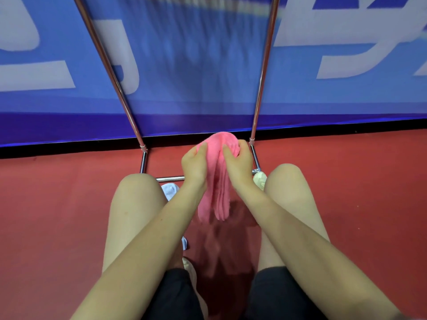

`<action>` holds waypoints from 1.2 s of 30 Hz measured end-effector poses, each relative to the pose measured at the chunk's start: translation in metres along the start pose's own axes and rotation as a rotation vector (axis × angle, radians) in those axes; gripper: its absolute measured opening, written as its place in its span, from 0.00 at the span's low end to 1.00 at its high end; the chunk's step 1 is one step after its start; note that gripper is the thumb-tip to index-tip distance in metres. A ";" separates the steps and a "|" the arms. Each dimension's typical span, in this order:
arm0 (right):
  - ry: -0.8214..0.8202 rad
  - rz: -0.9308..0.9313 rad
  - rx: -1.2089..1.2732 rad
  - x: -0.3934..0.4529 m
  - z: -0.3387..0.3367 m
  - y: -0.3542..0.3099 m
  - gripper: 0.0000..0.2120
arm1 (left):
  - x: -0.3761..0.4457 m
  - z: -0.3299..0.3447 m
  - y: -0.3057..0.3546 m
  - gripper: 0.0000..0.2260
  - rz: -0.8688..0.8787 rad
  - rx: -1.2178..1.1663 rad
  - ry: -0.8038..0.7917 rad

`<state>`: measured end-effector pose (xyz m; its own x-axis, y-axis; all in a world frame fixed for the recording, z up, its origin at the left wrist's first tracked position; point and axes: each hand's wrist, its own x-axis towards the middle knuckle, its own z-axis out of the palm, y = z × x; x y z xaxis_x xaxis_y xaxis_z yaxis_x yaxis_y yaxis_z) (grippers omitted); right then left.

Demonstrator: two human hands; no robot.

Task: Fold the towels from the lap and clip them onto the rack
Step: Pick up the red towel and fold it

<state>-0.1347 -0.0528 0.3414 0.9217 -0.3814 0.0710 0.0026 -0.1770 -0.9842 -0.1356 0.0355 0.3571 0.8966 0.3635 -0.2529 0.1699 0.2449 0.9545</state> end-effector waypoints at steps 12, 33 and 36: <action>-0.212 -0.501 -0.172 0.007 0.006 -0.009 0.09 | 0.020 -0.019 0.020 0.09 -0.065 -0.101 -0.138; -0.254 0.043 0.356 0.003 -0.003 -0.031 0.07 | 0.015 -0.024 0.028 0.28 0.025 0.068 -0.366; -0.258 0.114 0.443 0.006 -0.009 -0.034 0.05 | 0.013 -0.025 0.024 0.31 -0.064 0.200 -0.478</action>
<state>-0.1326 -0.0575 0.3768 0.9911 -0.1299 -0.0276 0.0092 0.2743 -0.9616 -0.1302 0.0680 0.3729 0.9604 -0.1095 -0.2563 0.2638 0.0598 0.9627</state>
